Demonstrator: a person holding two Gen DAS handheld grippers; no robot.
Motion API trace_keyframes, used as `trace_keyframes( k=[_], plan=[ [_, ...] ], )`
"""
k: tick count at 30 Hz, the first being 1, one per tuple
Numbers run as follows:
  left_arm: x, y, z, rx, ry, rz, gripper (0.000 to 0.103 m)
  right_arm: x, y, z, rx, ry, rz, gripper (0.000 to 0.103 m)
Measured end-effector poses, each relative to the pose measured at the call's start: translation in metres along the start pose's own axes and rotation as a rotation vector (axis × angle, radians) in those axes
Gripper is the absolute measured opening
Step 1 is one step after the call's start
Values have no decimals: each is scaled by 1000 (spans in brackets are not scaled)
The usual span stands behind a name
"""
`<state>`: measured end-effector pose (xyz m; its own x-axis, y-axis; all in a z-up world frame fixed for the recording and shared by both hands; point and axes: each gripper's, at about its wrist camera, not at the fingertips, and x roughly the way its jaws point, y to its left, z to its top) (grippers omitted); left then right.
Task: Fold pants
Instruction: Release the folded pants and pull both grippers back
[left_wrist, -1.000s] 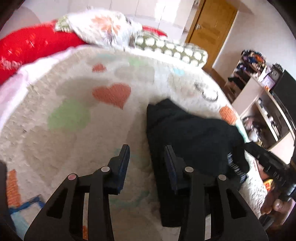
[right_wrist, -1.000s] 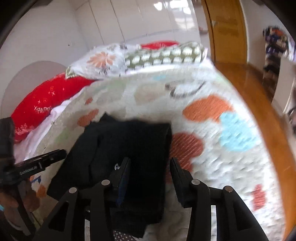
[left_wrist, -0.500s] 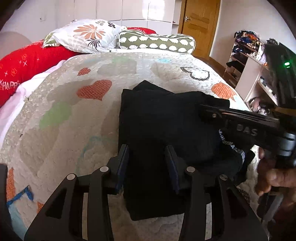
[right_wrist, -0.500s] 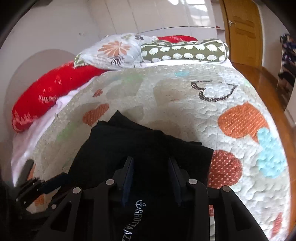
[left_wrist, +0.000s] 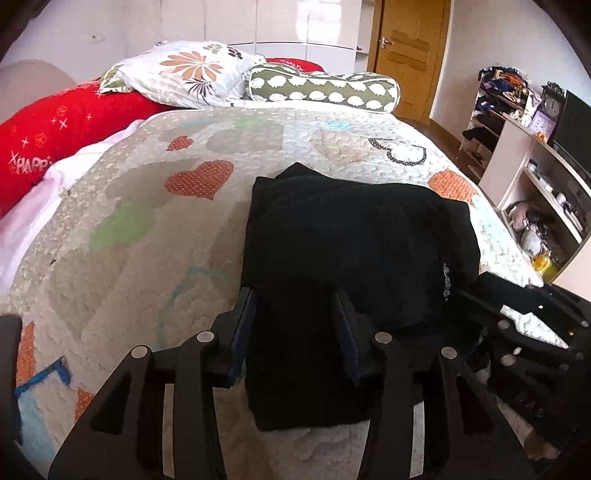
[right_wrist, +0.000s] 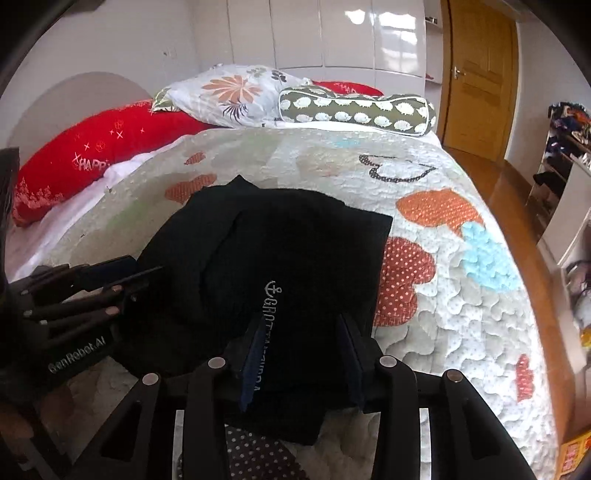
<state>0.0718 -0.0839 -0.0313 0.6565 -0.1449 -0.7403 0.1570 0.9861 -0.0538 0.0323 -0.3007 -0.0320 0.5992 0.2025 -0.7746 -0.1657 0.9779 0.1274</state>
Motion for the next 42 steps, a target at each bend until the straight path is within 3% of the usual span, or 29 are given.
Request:
trace_keyframes(
  k=[3,9,11,13,42],
  plan=[
    [-13,1,-1,-14,-13,9,43,-23,1,8,20,-45,28,39],
    [-37,-5,-6,11,-45,39,43,-51,9,8,44,-111,5,44],
    [-44,-5,-8,12,-56,40,62,-56,9,7,66,-117,11,45],
    [-55,-3,-10,-3,-85,29,66,-60,10,5,73,-121,15,45],
    [-111,-10,-33,3,-157,84,66,-107,21,-16,75,-151,19,47]
  ],
)
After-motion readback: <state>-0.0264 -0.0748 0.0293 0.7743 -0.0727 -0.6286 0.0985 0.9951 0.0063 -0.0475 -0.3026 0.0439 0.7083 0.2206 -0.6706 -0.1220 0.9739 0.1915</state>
